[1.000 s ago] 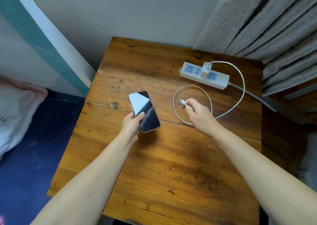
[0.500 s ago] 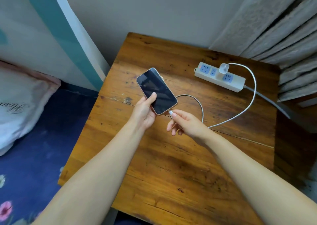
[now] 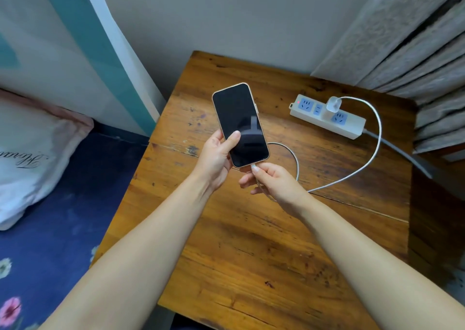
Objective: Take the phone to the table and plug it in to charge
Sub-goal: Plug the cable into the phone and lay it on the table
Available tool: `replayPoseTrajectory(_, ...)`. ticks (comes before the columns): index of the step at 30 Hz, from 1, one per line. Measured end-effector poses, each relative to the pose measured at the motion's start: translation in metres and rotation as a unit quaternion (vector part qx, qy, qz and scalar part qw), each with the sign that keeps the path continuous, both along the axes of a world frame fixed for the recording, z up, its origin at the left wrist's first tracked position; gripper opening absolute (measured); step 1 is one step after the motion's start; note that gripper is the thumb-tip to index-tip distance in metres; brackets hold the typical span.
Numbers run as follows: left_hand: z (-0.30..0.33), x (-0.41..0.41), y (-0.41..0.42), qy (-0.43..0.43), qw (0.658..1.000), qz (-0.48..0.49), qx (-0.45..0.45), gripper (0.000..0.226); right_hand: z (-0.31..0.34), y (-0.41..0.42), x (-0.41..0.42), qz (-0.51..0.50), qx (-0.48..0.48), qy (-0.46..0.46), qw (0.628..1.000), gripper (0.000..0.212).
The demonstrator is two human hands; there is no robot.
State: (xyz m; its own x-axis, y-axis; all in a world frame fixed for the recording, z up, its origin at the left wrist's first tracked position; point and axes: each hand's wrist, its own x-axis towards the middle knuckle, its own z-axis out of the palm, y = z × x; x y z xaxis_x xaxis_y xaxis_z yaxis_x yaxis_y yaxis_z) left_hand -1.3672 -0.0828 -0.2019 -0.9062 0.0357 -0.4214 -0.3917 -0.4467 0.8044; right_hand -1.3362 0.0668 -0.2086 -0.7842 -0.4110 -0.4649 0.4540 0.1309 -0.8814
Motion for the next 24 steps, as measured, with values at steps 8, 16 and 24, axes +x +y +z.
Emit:
replayPoseTrajectory(8,0.000,0.005,0.001,0.015,0.999,-0.042,0.015,0.026,0.010,0.024,-0.021,-0.083,-0.128,-0.068,0.986,0.032)
replayPoseTrajectory(16,-0.001,0.003,-0.003,-0.061,0.996,-0.042,0.045,0.052,-0.004,0.020,-0.018,-0.132,-0.158,-0.104,0.973,0.028)
replayPoseTrajectory(24,-0.013,0.007,-0.008,-0.072,0.995,-0.031,0.065,0.043,-0.011,0.016,-0.016,-0.118,-0.152,-0.108,0.975,0.029)
